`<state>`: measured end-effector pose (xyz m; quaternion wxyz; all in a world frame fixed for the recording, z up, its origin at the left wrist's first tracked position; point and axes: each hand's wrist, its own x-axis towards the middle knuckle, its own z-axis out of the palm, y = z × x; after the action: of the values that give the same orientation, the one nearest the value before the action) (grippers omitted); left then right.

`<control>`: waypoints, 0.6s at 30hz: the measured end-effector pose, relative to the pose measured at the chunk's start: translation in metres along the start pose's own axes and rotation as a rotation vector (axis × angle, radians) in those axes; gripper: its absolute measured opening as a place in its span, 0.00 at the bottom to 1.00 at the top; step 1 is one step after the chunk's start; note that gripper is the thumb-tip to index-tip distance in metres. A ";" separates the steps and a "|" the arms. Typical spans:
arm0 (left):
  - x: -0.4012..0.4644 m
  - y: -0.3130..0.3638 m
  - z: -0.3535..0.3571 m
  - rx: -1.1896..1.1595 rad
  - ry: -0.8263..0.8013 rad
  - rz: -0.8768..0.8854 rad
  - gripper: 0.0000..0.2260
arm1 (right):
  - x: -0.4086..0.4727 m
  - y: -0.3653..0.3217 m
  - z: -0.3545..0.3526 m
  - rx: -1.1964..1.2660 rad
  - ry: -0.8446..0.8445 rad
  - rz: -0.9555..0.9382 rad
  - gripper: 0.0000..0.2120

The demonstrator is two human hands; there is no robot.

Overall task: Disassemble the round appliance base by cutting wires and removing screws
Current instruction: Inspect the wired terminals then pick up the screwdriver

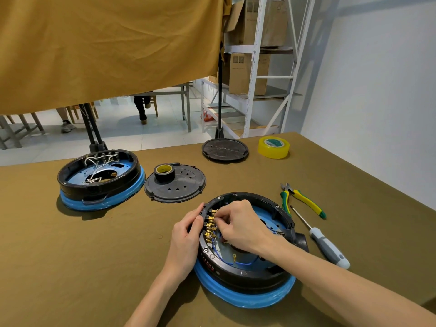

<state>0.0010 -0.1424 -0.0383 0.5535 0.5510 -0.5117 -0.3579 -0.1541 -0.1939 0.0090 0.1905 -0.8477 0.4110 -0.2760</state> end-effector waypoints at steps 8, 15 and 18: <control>0.000 0.000 -0.001 0.021 0.001 -0.002 0.19 | -0.001 -0.001 -0.001 0.003 -0.006 0.001 0.11; -0.001 0.001 -0.002 0.037 -0.001 -0.005 0.19 | -0.004 0.000 -0.004 0.019 -0.003 0.020 0.10; -0.002 0.003 -0.002 0.022 0.003 -0.018 0.18 | -0.006 0.006 -0.017 0.110 0.102 0.065 0.10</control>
<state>0.0018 -0.1396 -0.0359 0.5449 0.5620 -0.5100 -0.3566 -0.1710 -0.1939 0.0167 0.2243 -0.8069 0.4319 -0.3347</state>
